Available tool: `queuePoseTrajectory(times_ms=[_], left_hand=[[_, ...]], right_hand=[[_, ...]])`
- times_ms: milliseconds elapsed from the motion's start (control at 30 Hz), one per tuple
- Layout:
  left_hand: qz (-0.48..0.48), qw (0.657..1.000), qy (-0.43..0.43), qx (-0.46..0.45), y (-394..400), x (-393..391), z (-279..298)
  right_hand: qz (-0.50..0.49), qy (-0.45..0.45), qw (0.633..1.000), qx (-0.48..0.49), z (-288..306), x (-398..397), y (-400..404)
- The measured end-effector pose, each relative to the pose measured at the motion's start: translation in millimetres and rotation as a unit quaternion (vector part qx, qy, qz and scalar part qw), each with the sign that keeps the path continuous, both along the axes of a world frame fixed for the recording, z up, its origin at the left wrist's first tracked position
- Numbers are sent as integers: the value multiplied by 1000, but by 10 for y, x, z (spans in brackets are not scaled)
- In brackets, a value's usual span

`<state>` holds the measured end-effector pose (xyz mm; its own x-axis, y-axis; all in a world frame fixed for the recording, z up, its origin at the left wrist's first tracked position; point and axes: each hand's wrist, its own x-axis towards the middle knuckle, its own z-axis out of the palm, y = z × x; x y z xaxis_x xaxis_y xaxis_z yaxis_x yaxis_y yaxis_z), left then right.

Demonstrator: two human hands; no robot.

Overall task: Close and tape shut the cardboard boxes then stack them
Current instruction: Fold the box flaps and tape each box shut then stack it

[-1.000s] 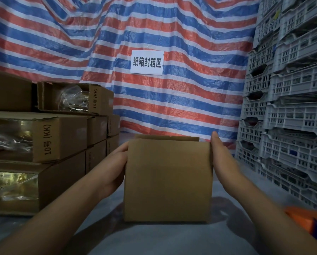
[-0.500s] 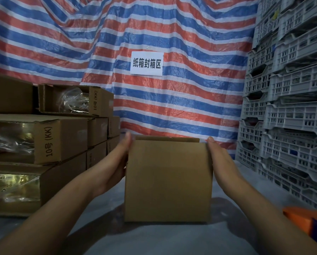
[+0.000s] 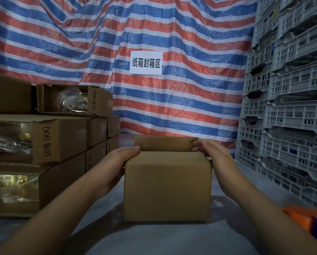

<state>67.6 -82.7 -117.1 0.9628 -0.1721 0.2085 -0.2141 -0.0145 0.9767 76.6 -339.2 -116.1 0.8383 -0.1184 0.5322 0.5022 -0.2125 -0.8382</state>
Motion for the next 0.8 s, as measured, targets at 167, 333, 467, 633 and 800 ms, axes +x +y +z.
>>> queuePoseTrajectory(times_ms=[167, 333, 467, 633, 800], left_hand=[[9, 1000, -2, 0, 5, 8, 11], [29, 999, -8, -25, -9, -4, 10], [87, 993, -52, -58, -31, 8, -2], [64, 990, -87, -86, -10, 52, -9], [77, 989, -92, -81, 1, 55, -6]], right_hand=[[14, 15, 999, -25, -2, 1, -26], [33, 42, 999, 9, -6, 22, -22], [25, 68, 996, 56, -33, 67, -12], [50, 85, 989, 112, -35, 77, -3], [41, 94, 989, 102, -38, 54, -1]])
